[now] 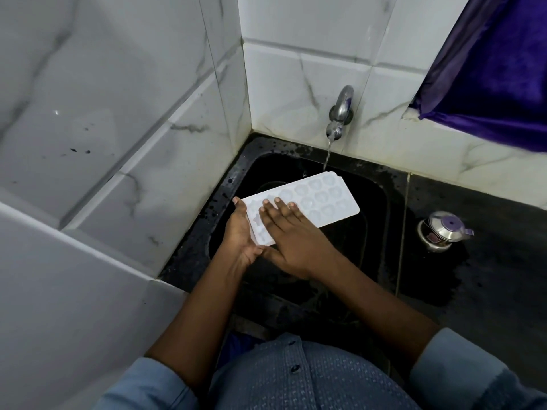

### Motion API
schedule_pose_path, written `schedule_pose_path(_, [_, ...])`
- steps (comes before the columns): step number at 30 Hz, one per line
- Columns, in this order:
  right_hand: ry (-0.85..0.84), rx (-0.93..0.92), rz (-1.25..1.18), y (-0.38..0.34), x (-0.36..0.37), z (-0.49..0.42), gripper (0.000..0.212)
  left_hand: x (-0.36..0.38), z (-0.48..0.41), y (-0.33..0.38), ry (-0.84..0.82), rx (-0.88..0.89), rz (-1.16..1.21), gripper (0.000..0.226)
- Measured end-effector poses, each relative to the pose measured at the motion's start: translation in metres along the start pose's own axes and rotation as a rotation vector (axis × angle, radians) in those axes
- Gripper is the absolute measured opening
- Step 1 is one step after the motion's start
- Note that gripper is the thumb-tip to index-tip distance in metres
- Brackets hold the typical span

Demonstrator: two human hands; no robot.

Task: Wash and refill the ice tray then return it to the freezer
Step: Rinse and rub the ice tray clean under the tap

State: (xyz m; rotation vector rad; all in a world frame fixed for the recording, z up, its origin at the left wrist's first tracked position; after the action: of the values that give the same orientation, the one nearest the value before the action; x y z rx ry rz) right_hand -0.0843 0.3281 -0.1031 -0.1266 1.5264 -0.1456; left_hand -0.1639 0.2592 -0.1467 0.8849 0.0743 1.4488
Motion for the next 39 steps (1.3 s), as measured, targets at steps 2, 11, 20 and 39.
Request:
schedule_pose_path(2, [-0.013, 0.086, 0.008, 0.017, -0.005, 0.0, 0.096, 0.0, -0.001, 0.002, -0.002, 0.022, 0.009, 0.087])
schedule_pose_path(11, [0.002, 0.423, 0.072, 0.109, -0.028, 0.015, 0.11, -0.01, 0.005, 0.007, 0.067, 0.058, -0.04, 0.086])
schedule_pose_path(20, [-0.076, 0.169, -0.051, 0.018, -0.014, -0.012, 0.124, 0.002, 0.008, 0.006, 0.054, 0.053, -0.034, 0.081])
schedule_pose_path(39, [0.037, 0.42, 0.045, 0.096, -0.03, 0.005, 0.108, -0.004, 0.006, 0.006, 0.041, 0.039, -0.009, 0.092])
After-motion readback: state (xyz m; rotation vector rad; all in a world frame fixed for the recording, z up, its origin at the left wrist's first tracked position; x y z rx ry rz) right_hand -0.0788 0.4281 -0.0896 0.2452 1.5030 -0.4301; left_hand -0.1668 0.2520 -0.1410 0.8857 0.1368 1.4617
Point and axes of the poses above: each hand's wrist, its own z-axis away from the middle knuckle, its own x-axis out of the palm, y = z × x, the point moved 7 cm from there along -z, towards the middle knuckle
